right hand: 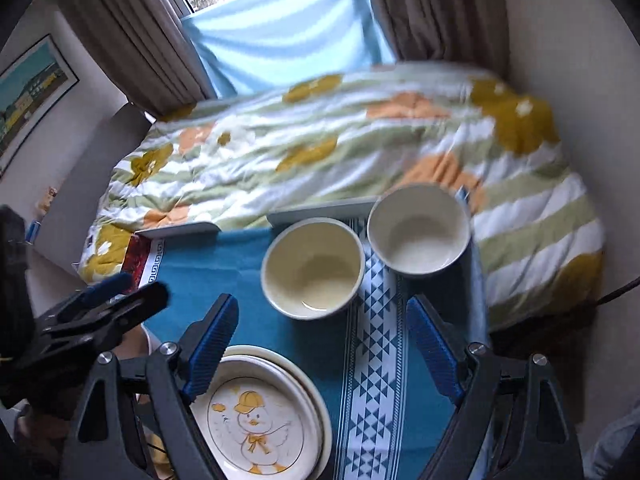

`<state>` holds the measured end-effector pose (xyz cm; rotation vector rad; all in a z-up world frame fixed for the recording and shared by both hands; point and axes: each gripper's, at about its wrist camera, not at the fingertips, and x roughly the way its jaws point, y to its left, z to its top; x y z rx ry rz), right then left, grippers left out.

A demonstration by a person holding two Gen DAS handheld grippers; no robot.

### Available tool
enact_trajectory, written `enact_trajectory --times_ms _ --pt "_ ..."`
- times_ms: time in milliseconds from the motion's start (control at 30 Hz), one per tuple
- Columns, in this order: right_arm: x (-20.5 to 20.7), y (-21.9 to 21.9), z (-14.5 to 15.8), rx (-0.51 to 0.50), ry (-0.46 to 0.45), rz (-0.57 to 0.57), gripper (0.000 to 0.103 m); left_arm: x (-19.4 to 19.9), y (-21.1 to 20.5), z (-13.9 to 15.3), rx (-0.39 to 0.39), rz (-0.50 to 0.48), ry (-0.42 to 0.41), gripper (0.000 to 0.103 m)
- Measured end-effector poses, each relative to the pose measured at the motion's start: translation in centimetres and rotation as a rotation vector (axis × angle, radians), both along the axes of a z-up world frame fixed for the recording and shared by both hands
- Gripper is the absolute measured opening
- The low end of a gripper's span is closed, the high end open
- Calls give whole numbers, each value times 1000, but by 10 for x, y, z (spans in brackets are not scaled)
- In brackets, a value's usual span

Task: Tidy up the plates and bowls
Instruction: 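Grip the rim of the cream duck-print bowl with both grippers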

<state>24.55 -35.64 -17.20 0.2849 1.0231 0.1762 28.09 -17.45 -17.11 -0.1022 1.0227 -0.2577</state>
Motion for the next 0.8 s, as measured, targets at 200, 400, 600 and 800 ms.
enact_trajectory --times_ms 200,400,600,800 --pt "47 -22 -65 113 130 8 71 51 -20 -70 3 23 129 89" --pt "71 -16 -101 165 216 42 49 75 -29 -113 9 -7 246 50" --pt "83 -17 -115 160 253 21 33 91 -28 -128 7 -21 304 32" --pt "87 -20 -119 158 275 -7 14 101 -40 -132 -1 -76 327 9"
